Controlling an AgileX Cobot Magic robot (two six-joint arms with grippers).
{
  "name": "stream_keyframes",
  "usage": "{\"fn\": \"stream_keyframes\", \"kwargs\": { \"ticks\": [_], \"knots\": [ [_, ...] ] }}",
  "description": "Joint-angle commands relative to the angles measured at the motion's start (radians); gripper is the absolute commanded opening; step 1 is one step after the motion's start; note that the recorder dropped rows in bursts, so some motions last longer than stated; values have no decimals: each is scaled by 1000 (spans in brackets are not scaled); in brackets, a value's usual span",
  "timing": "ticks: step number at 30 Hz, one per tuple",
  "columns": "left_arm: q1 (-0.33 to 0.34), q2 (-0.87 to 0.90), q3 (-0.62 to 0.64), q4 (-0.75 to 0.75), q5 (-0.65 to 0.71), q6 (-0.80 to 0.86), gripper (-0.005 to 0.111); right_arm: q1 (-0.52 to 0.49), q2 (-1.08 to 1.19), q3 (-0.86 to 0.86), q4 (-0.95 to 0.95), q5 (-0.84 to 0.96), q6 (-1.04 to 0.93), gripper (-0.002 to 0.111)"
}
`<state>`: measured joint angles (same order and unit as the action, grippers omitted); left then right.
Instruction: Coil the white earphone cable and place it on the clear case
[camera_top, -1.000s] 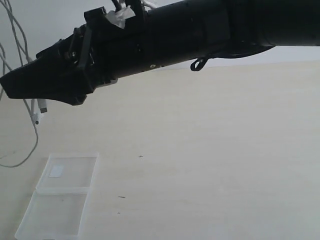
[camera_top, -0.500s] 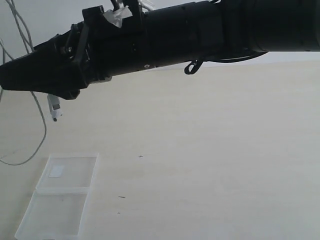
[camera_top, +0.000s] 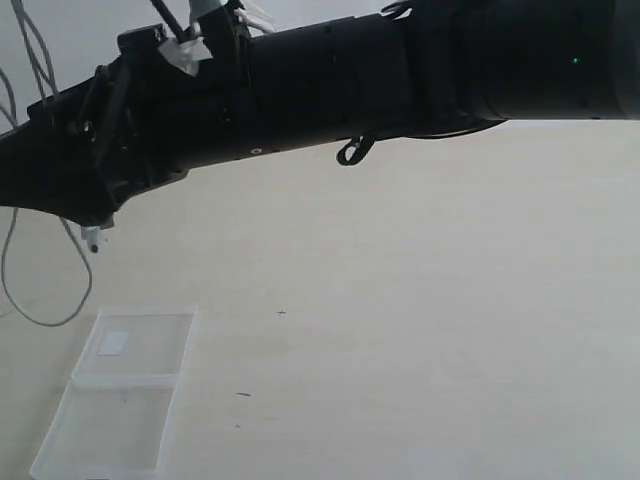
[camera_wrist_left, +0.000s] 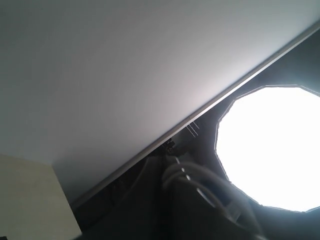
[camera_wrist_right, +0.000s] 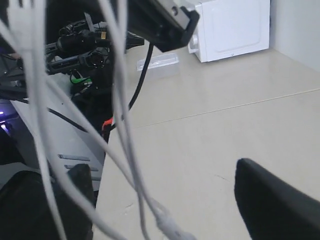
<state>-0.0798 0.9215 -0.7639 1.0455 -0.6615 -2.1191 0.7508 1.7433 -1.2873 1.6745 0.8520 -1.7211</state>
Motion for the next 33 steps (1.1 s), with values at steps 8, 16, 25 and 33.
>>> {"fn": "stream_keyframes", "kwargs": {
  "ticks": [8,16,25,33],
  "knots": [
    [3,-1,3,-32,-17,-5,0,5,0,4,42,-68,-6,49],
    [3,-1,3,-35,-21,-5,0,5,0,4,70,-70,-6,34],
    [3,-1,3,-35,-25,-5,0,5,0,4,70,-70,-6,35],
    [3,-1,3,-35,-25,-5,0,5,0,4,70,-59,-6,24]
  ]
}}
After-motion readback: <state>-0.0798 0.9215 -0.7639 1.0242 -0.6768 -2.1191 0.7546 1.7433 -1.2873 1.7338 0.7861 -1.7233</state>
